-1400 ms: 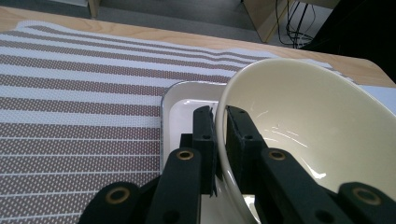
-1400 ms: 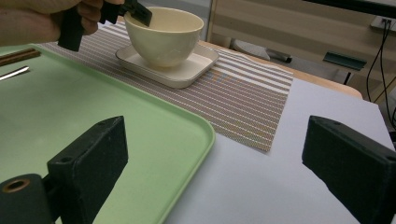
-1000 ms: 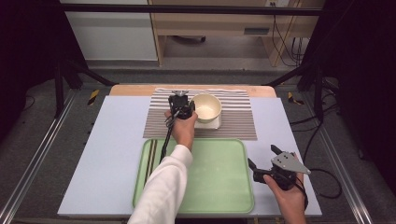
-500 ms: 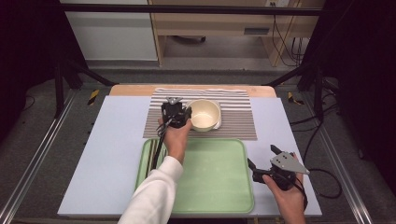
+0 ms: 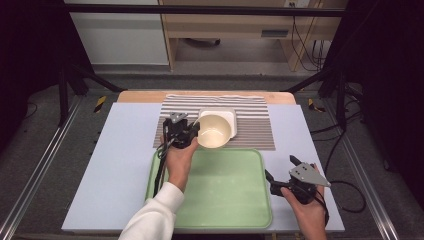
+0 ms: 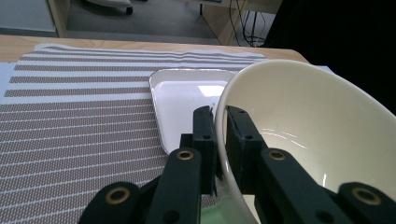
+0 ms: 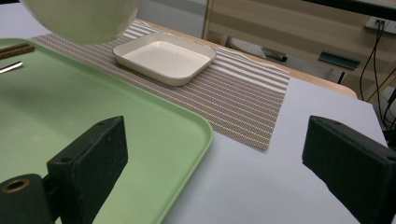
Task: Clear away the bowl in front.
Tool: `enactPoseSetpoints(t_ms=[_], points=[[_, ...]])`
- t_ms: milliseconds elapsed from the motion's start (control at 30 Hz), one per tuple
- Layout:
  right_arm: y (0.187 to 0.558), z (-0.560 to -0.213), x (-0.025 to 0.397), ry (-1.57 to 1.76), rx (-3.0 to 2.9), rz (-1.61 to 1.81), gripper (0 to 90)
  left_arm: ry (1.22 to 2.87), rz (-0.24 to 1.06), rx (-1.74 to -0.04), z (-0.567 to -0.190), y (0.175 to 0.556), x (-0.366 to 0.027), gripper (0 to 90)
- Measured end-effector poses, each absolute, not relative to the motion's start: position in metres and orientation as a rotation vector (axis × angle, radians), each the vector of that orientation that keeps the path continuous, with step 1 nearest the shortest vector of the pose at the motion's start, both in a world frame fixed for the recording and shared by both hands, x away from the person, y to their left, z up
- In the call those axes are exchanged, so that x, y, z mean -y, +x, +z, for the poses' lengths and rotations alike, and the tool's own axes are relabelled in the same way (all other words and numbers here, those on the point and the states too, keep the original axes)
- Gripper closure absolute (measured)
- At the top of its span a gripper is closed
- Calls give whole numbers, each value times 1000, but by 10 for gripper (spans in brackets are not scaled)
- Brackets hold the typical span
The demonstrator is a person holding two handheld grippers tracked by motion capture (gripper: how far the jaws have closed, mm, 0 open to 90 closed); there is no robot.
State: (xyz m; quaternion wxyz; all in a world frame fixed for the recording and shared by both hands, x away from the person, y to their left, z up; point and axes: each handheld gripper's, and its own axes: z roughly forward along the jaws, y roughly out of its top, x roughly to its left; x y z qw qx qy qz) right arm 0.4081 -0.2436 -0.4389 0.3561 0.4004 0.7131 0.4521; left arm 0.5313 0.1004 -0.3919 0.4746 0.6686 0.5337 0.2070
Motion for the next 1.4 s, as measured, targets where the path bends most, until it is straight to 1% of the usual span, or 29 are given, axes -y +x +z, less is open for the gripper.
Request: enactPoseSetpoints(t_ms=[367, 700, 733, 767, 900, 1400], points=[[408, -439, 243, 1033, -1843, 1160, 69, 1665, 487, -1276, -393, 500, -121, 823], [408, -440, 242, 1038, -1846, 1156, 69, 1702, 463, -1252, -403, 475, -132, 823], [408, -440, 242, 1038, -1846, 1155, 69, 1713, 512, -1228, -405, 476, -136, 823], [408, -440, 242, 1039, -1846, 1155, 69, 1710, 477, -1240, -407, 472, -136, 822], [408, -440, 242, 1041, -1847, 1155, 69, 1719, 446, -1248, -411, 464, -137, 823], [408, -441, 242, 1039, -1850, 1150, 69, 1769, 403, -1262, -433, 447, -147, 822]])
